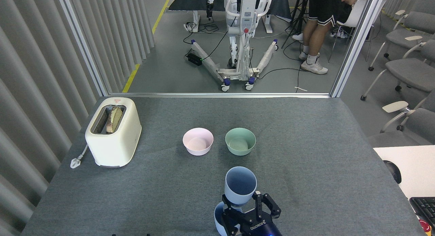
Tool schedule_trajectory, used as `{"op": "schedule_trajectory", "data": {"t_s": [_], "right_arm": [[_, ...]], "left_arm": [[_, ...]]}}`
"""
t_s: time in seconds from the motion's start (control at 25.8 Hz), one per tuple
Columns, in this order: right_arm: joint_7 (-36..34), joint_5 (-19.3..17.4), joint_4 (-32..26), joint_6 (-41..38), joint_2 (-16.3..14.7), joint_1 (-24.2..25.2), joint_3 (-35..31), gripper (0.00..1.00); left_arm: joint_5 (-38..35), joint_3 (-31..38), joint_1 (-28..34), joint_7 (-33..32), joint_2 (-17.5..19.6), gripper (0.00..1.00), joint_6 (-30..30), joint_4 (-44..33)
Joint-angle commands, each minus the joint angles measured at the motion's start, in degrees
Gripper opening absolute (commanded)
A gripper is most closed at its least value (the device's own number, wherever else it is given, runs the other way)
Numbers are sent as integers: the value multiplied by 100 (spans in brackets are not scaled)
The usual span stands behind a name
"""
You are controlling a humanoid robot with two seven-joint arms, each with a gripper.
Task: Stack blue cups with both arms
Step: 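Lift the held cup and move it above the centered blue cup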
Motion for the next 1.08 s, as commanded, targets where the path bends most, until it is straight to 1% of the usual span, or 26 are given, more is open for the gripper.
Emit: {"op": "schedule_trajectory", "data": {"t_s": [0.0, 0.08, 0.15, 0.35, 0.46, 0.66, 0.89, 0.97, 1.01, 1.05], "right_arm": [[-43, 209, 50, -7, 209, 43, 218, 57], [-52, 332, 68, 1, 218, 78, 244, 57], [-52, 367, 59, 1, 227, 166, 262, 57], [-87, 367, 59, 1, 165, 228, 253, 57], [-237, 358, 68, 1, 139, 210, 191, 57], [-245, 358, 191, -7, 139, 219, 191, 57], [-272, 358, 200, -7, 156, 236, 200, 58], [-272, 358, 200, -7, 148, 245, 200, 60], [-272, 358, 209, -7, 139, 245, 200, 62], [-272, 358, 209, -7, 139, 245, 200, 67]], "left_arm": [[-4, 0, -28, 0, 6, 100, 3, 29], [5, 9, -28, 0, 6, 100, 3, 46], [14, 9, -28, 0, 6, 100, 3, 46], [40, 9, -28, 9, 6, 100, 3, 55], [40, 9, -28, 0, 6, 100, 3, 55], [40, 9, -45, 9, 6, 100, 3, 55], [49, 71, -45, 9, 6, 100, 3, 55], [49, 79, -45, 9, 6, 100, 3, 55], [49, 79, -54, 9, 6, 100, 2, 55], [49, 79, -54, 9, 6, 100, 3, 55]]}}
